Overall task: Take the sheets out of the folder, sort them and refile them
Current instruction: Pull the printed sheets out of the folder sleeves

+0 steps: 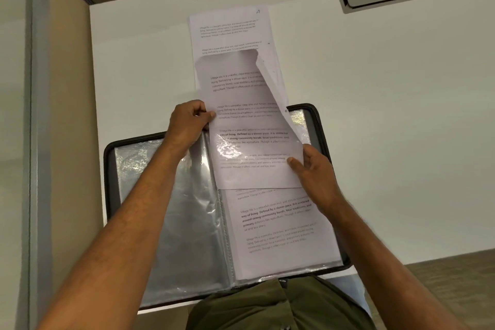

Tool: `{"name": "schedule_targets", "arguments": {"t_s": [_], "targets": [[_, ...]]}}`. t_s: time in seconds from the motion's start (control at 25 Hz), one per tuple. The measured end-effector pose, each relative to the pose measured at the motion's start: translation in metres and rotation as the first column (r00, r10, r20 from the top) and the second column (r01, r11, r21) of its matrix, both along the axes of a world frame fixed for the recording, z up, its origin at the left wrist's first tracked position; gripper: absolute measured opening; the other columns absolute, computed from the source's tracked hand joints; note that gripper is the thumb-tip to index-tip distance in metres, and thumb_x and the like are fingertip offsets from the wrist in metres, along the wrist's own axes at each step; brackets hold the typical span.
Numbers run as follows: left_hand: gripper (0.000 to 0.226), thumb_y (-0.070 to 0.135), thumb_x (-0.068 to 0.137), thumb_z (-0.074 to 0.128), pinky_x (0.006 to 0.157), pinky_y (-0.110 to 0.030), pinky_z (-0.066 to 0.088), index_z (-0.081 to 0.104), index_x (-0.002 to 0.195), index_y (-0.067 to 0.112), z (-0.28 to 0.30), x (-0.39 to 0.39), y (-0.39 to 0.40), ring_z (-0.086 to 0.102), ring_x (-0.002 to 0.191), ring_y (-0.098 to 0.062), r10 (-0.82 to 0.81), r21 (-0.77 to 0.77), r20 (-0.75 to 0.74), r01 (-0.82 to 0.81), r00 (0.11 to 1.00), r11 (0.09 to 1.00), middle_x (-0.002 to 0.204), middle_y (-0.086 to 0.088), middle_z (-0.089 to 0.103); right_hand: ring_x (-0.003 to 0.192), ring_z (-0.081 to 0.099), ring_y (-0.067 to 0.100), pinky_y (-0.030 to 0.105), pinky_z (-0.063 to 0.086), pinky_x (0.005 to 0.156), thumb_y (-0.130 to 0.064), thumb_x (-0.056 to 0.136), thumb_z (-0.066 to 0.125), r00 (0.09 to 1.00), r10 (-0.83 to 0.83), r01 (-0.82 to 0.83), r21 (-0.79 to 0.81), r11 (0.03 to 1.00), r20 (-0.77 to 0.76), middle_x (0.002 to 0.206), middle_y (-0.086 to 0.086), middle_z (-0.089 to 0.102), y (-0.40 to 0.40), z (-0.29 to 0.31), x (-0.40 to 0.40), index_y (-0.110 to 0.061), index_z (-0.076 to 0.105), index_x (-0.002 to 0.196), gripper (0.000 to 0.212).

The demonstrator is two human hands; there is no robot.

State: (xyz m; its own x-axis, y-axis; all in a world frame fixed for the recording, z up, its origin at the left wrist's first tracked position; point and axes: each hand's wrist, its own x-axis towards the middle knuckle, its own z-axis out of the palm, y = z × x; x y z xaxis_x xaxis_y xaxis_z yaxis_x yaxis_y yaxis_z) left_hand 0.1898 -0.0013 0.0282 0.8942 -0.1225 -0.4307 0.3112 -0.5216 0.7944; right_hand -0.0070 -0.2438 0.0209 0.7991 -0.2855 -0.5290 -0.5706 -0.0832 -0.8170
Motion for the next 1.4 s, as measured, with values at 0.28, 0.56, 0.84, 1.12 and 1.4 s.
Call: {"name": "schedule_targets", "arguments": {"t_s": [0.28, 0.56, 0.84, 1.12, 1.4], "targets": [[0.010, 0.016, 0.094, 0.073, 0.054, -0.028, 0.055, 0.070, 0.084, 0.013, 0.003, 0.035, -0.014, 0.066, 0.069, -0.022, 0.194, -0.097, 0.057, -0.188, 0.979, 0.977, 0.091, -0.012, 0.075, 0.090, 0.074, 0.010, 0.024, 0.057, 0.077, -0.016, 0.103, 0.063, 1.000, -0.026, 0.027, 0.022, 0.999, -0.013, 0.106, -0.004, 0.076, -0.002, -0.003, 0.004, -0.018, 0.064, 0.125, 0.022], [0.004, 0.015, 0.096, 0.069, 0.062, -0.035, 0.064, 0.072, 0.094, 0.015, 0.008, 0.089, -0.034, 0.076, 0.092, -0.032, 0.354, -0.169, 0.092, -0.336, 0.931, 0.927, 0.108, -0.011, 0.075, 0.087, 0.075, 0.013, 0.027, 0.061, 0.077, -0.016, 0.103, 0.064, 0.999, -0.035, 0.035, 0.009, 0.999, 0.007, 0.100, -0.002, 0.077, -0.004, -0.005, 0.004, -0.020, 0.067, 0.119, 0.017], [0.020, 0.013, 0.096, 0.068, 0.079, -0.031, 0.063, 0.072, 0.115, 0.014, -0.017, 0.114, -0.040, 0.070, 0.096, -0.014, 0.377, -0.163, 0.082, -0.360, 0.923, 0.918, 0.108, 0.000, 0.073, 0.087, 0.075, 0.011, 0.030, 0.062, 0.079, -0.018, 0.103, 0.063, 1.000, -0.029, 0.029, -0.010, 1.000, -0.004, 0.099, -0.004, 0.076, -0.005, -0.007, 0.006, -0.021, 0.066, 0.120, 0.018], [0.034, 0.017, 0.100, 0.064, 0.104, -0.033, 0.054, 0.064, 0.133, 0.021, -0.019, 0.097, -0.037, 0.059, 0.125, -0.009, 0.257, -0.118, 0.211, -0.236, 0.943, 0.965, 0.131, 0.005, 0.064, 0.087, 0.075, 0.011, 0.030, 0.062, 0.079, -0.018, 0.103, 0.063, 0.999, -0.035, 0.035, -0.019, 0.999, -0.003, 0.099, -0.004, 0.076, -0.003, -0.007, 0.006, -0.020, 0.066, 0.121, 0.019], [0.023, 0.006, 0.101, 0.058, 0.115, -0.021, 0.039, 0.071, 0.116, 0.018, -0.001, 0.003, -0.023, 0.049, 0.133, -0.012, -0.005, 0.074, 0.393, -0.026, 0.919, 0.997, 0.140, 0.001, 0.057, 0.091, 0.075, 0.011, 0.031, 0.061, 0.081, -0.018, 0.102, 0.063, 0.997, -0.072, 0.073, 0.060, 0.996, -0.010, 0.106, -0.006, 0.077, -0.002, -0.001, 0.005, -0.021, 0.069, 0.116, 0.016]]}}
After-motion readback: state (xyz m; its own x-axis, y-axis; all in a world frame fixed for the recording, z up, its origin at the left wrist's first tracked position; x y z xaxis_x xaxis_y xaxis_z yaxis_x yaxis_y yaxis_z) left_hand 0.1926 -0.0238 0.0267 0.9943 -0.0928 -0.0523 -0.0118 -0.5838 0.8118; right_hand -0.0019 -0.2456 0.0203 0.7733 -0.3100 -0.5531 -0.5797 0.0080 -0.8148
